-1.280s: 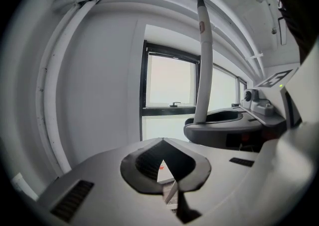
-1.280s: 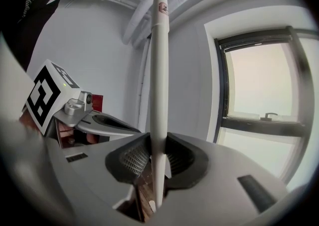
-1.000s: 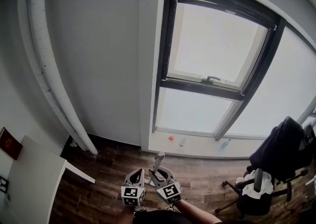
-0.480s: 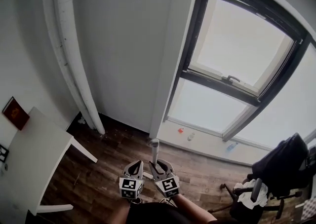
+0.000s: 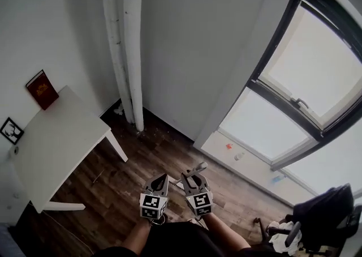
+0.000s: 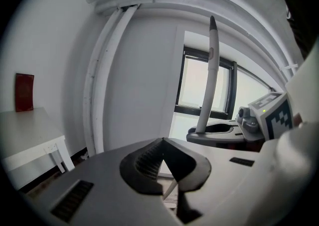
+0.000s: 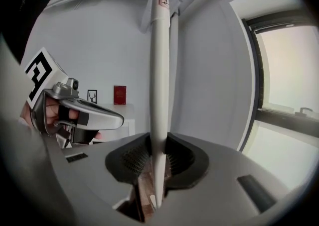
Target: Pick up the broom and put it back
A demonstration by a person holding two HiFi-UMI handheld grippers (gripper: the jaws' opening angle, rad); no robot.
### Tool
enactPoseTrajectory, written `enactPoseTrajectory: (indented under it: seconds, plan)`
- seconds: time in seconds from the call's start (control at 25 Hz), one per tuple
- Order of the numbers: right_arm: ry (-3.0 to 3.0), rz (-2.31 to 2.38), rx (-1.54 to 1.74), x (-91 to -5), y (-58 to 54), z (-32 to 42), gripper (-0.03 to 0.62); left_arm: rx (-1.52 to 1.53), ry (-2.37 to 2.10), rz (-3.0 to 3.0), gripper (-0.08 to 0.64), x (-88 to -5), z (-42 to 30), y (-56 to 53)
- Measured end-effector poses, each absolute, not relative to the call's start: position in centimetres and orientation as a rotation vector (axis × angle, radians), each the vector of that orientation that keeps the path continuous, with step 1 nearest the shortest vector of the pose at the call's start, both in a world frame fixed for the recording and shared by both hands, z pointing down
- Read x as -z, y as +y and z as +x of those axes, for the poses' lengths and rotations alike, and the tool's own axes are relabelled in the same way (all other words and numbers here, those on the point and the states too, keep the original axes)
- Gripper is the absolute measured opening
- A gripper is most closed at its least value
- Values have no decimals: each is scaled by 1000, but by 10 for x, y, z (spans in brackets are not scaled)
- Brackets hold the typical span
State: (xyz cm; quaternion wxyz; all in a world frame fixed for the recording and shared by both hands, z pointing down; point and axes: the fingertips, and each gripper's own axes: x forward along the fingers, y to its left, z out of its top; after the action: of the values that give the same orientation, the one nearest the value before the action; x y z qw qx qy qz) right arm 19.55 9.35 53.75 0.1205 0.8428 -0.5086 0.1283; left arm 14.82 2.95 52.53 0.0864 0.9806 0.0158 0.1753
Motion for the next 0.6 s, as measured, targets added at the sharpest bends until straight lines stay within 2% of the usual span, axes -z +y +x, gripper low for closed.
enactPoseTrajectory:
  seconds: [0.28, 0.6]
  plan:
    - [-1665, 2300, -359, -545, 13, 159, 101, -530, -147, 2887, 2, -532, 105, -38]
    - [-1828, 2076, -443, -586, -59, 113, 101, -599, -521, 2797, 2, -550, 19, -118]
